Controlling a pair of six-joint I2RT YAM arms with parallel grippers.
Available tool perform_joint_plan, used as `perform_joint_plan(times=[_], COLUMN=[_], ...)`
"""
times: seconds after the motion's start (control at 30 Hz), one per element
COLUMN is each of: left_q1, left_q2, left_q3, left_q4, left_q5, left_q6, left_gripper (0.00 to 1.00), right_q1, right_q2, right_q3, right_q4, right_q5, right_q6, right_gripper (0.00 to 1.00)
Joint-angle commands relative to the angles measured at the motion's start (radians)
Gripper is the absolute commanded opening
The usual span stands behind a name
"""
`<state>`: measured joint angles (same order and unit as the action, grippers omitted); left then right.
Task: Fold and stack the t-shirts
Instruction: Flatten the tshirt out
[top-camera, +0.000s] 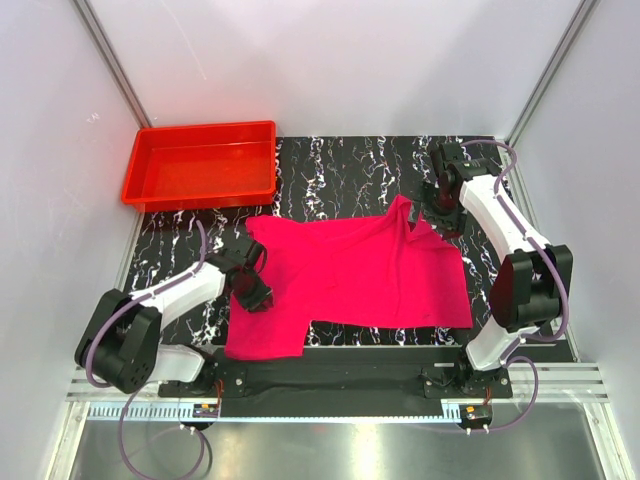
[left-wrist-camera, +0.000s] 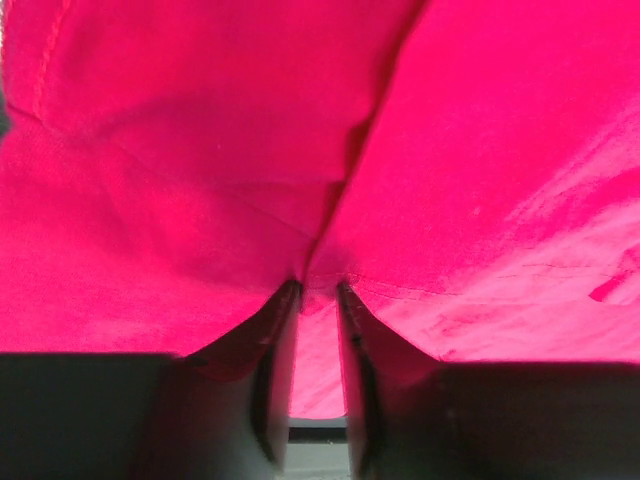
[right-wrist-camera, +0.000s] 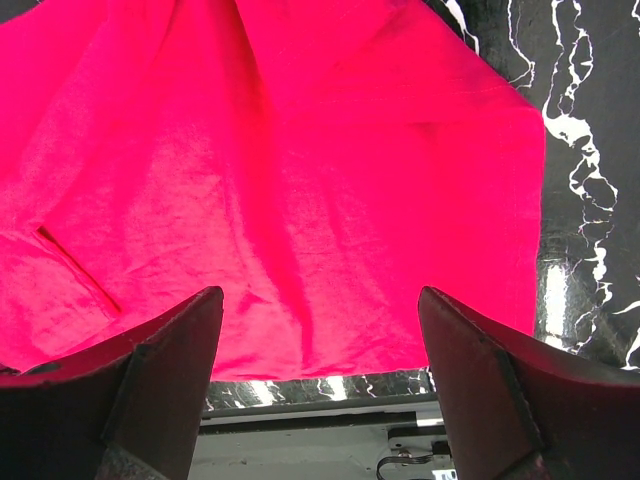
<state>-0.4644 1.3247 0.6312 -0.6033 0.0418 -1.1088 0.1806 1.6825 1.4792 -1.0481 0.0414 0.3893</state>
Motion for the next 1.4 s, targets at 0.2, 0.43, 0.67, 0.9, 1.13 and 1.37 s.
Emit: perform_joint_plan(times=[0.2, 0.43, 0.67, 0.9, 1.13, 1.37], left_q1=[-0.005, -0.006, -0.005, -0.006, -0.006, -0.006], left_q2=[-0.08, -0.214, -0.308, -0.274, -0.266, -0.254], left_q3=[0.065, 0.148, 0.291, 0.314, 0.317, 0.328], left_q4=[-0.039, -0.116, -0.177, -0.15, -0.159, -0.158], left_q5=[-0.14, -0.23, -0.344, -0.287, -0.28, -0.257], left_q6=[0.042, 0.116, 0.225, 0.251, 0.291, 0.313], left_gripper=[0.0, 0.0, 0.0, 0.0, 0.0, 0.0], right_q1=[-0.012, -0.039, -0.153, -0.217, -0.231, -0.234], right_q2=[-0.012, 0.069, 0.166, 0.21, 0.293, 0.333], right_q3=[-0.013, 0.016, 0.036, -0.013, -0.002, 0.013], right_q4=[0.014, 0.06, 0.144, 0.281, 0.321, 0.329], right_q5=[0.026, 0.002, -0.198, -0.25, -0.239, -0.23], right_q6=[0.026, 0.033, 0.077, 0.111, 0.062, 0.028], right_gripper=[0.75, 0.52, 0.66, 0.55, 0.4, 0.44])
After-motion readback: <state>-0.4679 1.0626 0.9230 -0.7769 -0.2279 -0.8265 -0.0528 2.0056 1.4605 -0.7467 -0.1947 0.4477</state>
